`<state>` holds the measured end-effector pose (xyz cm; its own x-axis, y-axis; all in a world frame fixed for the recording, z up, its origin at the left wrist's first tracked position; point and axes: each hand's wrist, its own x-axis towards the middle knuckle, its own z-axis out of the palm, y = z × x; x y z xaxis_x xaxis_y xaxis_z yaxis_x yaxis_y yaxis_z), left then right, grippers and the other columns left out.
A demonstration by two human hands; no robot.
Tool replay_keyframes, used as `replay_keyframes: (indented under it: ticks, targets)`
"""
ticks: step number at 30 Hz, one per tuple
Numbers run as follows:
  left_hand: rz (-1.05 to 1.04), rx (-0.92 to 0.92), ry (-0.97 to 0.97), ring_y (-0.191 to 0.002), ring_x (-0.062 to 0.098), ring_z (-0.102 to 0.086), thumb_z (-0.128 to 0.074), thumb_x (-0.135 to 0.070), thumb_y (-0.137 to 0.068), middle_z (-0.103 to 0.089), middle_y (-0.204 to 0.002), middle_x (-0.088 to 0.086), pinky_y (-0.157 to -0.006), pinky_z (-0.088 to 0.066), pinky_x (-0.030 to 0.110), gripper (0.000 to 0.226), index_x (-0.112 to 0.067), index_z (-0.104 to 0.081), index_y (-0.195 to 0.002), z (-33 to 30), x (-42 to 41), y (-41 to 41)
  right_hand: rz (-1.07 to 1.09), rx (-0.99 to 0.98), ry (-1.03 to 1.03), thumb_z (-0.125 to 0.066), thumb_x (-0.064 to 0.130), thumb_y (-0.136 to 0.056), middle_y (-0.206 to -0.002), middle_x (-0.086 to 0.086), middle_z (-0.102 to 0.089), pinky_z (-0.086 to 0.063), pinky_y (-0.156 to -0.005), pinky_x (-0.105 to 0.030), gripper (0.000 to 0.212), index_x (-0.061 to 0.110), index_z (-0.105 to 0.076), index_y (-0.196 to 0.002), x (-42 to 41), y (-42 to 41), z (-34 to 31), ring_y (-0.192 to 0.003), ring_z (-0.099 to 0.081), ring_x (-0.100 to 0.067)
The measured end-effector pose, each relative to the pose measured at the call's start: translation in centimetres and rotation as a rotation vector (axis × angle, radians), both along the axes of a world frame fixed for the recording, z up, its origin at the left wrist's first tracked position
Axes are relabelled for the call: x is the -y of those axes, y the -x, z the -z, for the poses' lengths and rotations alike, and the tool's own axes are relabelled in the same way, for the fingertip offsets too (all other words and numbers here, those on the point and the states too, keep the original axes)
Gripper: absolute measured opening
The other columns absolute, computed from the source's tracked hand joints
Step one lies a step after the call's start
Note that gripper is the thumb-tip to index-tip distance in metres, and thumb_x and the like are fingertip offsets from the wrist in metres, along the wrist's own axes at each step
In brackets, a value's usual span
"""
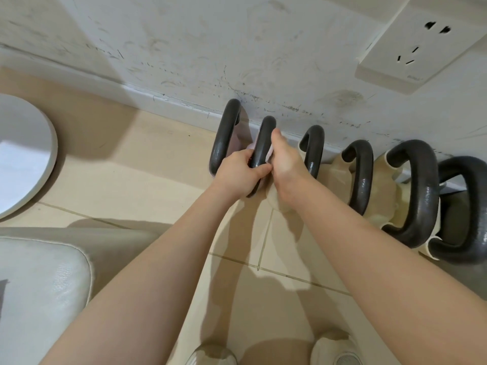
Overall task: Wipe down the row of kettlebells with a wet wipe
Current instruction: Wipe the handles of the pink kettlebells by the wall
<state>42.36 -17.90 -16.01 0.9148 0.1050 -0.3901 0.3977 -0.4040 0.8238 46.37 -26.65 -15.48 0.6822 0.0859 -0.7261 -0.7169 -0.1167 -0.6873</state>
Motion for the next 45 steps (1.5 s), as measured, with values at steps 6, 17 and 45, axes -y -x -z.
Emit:
replay_keyframes:
  ticks: [6, 17, 45]
  targets:
    - [0.041, -0.017, 0.008, -0.07, 0.019, -0.054, -0.059, -0.033, -0.087, -0.057, -0.066, -0.003, -0.064, -0.041, 0.028, 0.019, -0.021, -0.054, -0.073, -0.2, 0.0, -1.3, 0.025, -0.012, -0.058, -0.036, 0.056, -0.09, -0.114, -0.006, -0.065, -0.043, -0.096, -0.033, 0.045, 0.023, -0.062, -0.105, 0.9, 1.2, 0.4, -0.107, -0.059, -0.018]
    - [0.064, -0.112, 0.292, -0.073, 0.016, -0.059, -0.054, -0.006, -0.087, -0.065, -0.084, 0.004, -0.063, -0.048, 0.023, 0.027, -0.017, -0.062, -0.11, -0.4, -0.8, -1.2, -0.199, 0.291, -0.046, -0.032, 0.044, -0.096, -0.129, 0.006, -0.037, -0.04, -0.088, -0.023, 0.047, 0.025, -0.027, -0.139, 0.6, 3.3, 0.0, -0.116, -0.04, -0.011]
    - [0.106, -0.106, 0.001, -0.055, 0.018, -0.034, -0.069, -0.025, -0.08, -0.037, -0.057, 0.0, -0.054, -0.026, 0.031, 0.038, -0.015, -0.038, -0.059, 0.9, 1.4, 4.2, -1.297, 1.026, 1.137, -0.007, 0.051, -0.093, -0.142, -0.007, -0.046, 0.0, -0.116, -0.034, 0.069, 0.014, -0.054, -0.128, 4.1, -1.7, -1.6, -0.143, -0.02, -0.02]
